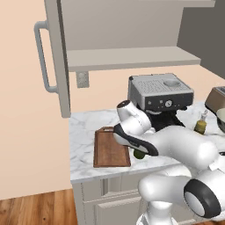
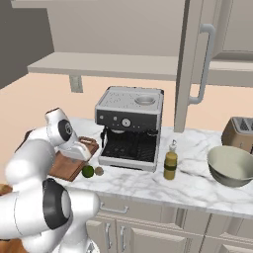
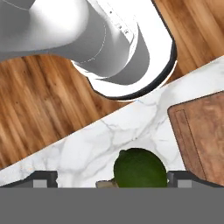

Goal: Open the cabinet. Place the bowl and condiment on the counter. Then place the lime and garlic on the cutting board.

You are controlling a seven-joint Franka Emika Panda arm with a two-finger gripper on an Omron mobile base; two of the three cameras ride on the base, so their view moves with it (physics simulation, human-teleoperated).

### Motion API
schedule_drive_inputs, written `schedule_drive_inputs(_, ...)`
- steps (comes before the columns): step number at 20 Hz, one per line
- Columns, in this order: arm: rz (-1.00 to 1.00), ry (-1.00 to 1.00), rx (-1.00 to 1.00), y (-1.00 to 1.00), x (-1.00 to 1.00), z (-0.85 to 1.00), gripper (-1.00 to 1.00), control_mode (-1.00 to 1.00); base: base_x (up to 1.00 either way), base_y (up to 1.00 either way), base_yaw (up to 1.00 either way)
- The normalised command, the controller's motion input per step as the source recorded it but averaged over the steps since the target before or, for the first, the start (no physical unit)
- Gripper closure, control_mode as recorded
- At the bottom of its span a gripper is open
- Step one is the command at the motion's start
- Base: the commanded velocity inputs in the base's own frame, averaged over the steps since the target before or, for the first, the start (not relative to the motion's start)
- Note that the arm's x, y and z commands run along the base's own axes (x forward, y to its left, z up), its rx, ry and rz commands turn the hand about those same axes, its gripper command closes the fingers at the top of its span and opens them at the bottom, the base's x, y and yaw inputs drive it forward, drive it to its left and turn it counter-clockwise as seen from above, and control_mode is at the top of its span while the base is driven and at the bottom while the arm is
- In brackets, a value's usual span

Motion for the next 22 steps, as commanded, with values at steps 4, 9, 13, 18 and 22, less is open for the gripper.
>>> schedule_drive_inputs(4, 0.00, 0.00, 0.03, -0.02, 0.32, -0.21, -1.00, -1.00, 0.00, 0.00, 0.00)
schedule_drive_inputs(9, 0.00, 0.00, 0.03, -0.01, 0.30, -0.19, -1.00, -1.00, 0.00, 0.00, 0.00)
schedule_drive_inputs(13, 0.00, 0.00, 0.03, -0.02, 0.26, -0.22, -1.00, -1.00, 0.00, 0.00, 0.00)
schedule_drive_inputs(18, 0.00, 0.00, 0.04, -0.08, 0.02, -0.19, -1.00, -1.00, 0.00, 0.00, 0.00)
schedule_drive_inputs(22, 0.00, 0.00, 0.03, -0.08, 0.00, -0.15, -1.00, -1.00, 0.00, 0.00, 0.00)
